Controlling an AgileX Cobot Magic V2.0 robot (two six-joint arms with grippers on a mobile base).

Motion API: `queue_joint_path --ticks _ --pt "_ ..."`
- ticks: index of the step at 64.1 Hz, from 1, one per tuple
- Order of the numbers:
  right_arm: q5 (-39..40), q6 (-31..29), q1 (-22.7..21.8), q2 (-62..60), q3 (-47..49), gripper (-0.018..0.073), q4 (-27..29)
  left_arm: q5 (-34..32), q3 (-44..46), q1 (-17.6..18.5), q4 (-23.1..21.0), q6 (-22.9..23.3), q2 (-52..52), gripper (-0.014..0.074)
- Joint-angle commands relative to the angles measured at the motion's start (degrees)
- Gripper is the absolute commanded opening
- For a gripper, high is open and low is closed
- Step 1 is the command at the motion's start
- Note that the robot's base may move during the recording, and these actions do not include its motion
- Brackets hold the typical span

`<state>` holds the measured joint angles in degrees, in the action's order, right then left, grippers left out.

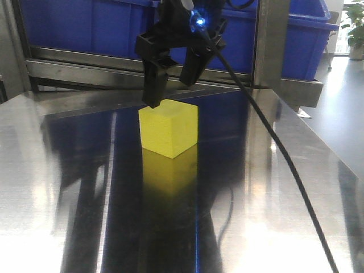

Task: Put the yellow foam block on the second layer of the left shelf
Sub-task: 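Lower the right gripper over the yellow foam cube and close it, then lift the yellow foam cube off the table with the right gripper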

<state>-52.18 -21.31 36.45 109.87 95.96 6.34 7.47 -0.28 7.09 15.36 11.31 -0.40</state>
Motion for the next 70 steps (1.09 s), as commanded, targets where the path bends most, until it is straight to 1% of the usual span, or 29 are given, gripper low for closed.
queue_joint_path --ticks 1,28,58,65,70 --pt "2.7 -0.48 -0.18 -2.21 1.99 0.0623 -0.22 -4.8 -1.58 0.43 -0.16 0.22 -0.86 0.0136" --pt "5.89 -0.48 -1.23 1.19 1.88 0.0623 -0.86 -4.8 -1.58 0.43 -0.16 0.22 -0.86 0.0136" --pt "5.27 -0.43 -1.77 4.86 1.88 0.0619 -0.88 -4.8 -1.58 0.43 -0.16 0.22 -0.86 0.0136" --pt "5.27 -0.43 -1.77 4.59 1.88 0.0568 -0.88 -4.8 -1.58 0.43 -0.16 0.22 -0.86 0.0136" --pt "5.54 -0.43 -1.77 4.13 1.88 0.0482 -0.88 -4.8 -1.58 0.43 -0.16 0.22 -0.86 0.0136"
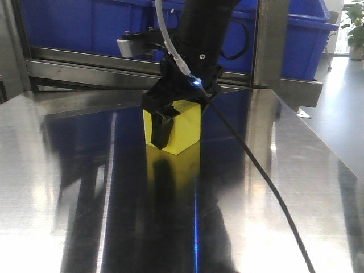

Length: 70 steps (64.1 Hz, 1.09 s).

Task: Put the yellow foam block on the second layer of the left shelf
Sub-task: 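Lift the yellow foam cube off the table with the right gripper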

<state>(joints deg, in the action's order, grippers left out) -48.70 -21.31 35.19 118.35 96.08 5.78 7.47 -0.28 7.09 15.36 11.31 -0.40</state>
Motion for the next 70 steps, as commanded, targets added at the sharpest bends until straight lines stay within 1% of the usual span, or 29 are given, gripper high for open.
queue_joint_path --ticks 1,7,11,15,24,33,43,50,55,70 --pt "2.12 -0.43 -0.5 -4.49 1.76 0.0467 -0.31 -4.8 -1.58 0.43 -0.16 0.22 -0.86 0.0136" --pt "2.7 -0.43 -0.5 -5.54 1.76 0.0376 -0.31 -4.8 -1.58 0.43 -0.16 0.22 -0.86 0.0136" --pt "2.63 -0.43 -0.5 -6.47 1.76 0.0337 -0.31 -4.8 -1.58 0.43 -0.16 0.22 -0.86 0.0136" --pt "2.36 -0.43 -0.52 -7.64 1.76 0.0321 -0.31 -4.8 -1.58 0.43 -0.16 0.22 -0.86 0.0136" --pt "3.17 0.4 -0.52 -11.7 -0.65 0.0321 -0.31 -4.8 -1.58 0.43 -0.16 0.22 -0.86 0.0136" --pt "8.78 2.42 -0.83 -18.46 -8.23 0.0321 -0.31 -4.8 -1.58 0.43 -0.16 0.22 -0.86 0.0136" --pt "17.42 4.88 -2.83 -28.52 -22.51 0.0319 -0.31 -4.8 -1.58 0.43 -0.16 0.22 -0.86 0.0136" --pt "21.88 5.89 -5.49 -35.79 -32.13 0.0319 -0.31 -4.8 -1.58 0.43 -0.16 0.22 -0.86 0.0136" --pt "23.85 6.78 -8.39 -41.01 -38.69 0.0319 -0.31 -4.8 -1.58 0.43 -0.16 0.22 -0.86 0.0136" --pt "26.49 8.19 -16.91 -57.04 -53.64 0.0319 -0.31 -4.8 -1.58 0.43 -0.16 0.22 -0.86 0.0136"
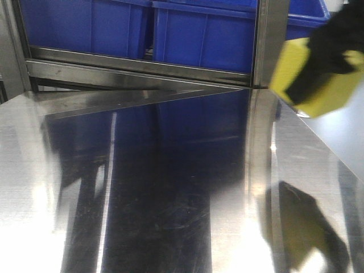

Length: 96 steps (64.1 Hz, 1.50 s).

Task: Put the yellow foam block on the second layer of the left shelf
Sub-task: 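Lift the yellow foam cube off the table with the right gripper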

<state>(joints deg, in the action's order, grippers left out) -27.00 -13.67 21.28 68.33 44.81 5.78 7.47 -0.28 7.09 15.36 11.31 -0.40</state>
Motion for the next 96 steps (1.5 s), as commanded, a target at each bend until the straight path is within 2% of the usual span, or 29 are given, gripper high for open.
queue_joint_path --ticks 1,12,22,40,58,96 --pt "4.9 0.55 -3.6 -8.08 -3.55 0.0319 -0.31 -4.8 -1.58 0.43 -0.16 0.22 -0.86 0.0136" --pt "4.97 0.55 -10.58 -21.23 -11.22 0.0319 -0.31 -4.8 -1.58 0.43 -0.16 0.22 -0.86 0.0136" --pt "4.78 0.55 -13.68 -32.58 -15.04 0.0319 -0.31 -4.8 -1.58 0.43 -0.16 0.22 -0.86 0.0136" --pt "6.54 0.55 -13.69 -48.35 -15.67 0.0319 -0.26 -4.8 -1.58 0.43 -0.16 0.22 -0.86 0.0136" --pt "8.92 0.55 -13.69 -58.95 -15.67 0.0319 -0.26 -4.8 -1.58 0.43 -0.16 0.22 -0.86 0.0136" --pt "8.29 0.55 -13.69 -59.88 -15.67 0.0319 -0.26 -4.8 -1.58 0.43 -0.16 0.22 -0.86 0.0136"
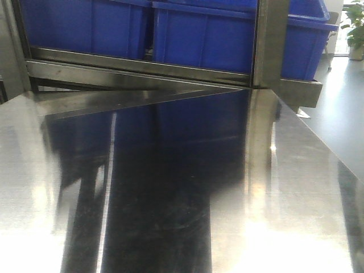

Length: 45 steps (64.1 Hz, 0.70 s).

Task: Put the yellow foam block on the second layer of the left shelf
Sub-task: 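Lift the yellow foam cube off the table with the right gripper, then drive the base away from the table holding the cube in the right gripper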

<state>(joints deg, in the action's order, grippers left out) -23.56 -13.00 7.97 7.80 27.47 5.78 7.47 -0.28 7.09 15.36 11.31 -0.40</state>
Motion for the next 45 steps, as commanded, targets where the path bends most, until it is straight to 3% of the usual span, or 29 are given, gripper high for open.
queue_joint_path --ticks 1,45 --pt "4.85 -0.12 -0.39 0.65 1.68 0.0319 -0.26 -4.8 -1.58 0.43 -0.16 0.22 -0.86 0.0136" --pt "4.85 -0.12 -0.39 0.65 1.68 0.0319 -0.26 -4.8 -1.58 0.43 -0.16 0.22 -0.86 0.0136"
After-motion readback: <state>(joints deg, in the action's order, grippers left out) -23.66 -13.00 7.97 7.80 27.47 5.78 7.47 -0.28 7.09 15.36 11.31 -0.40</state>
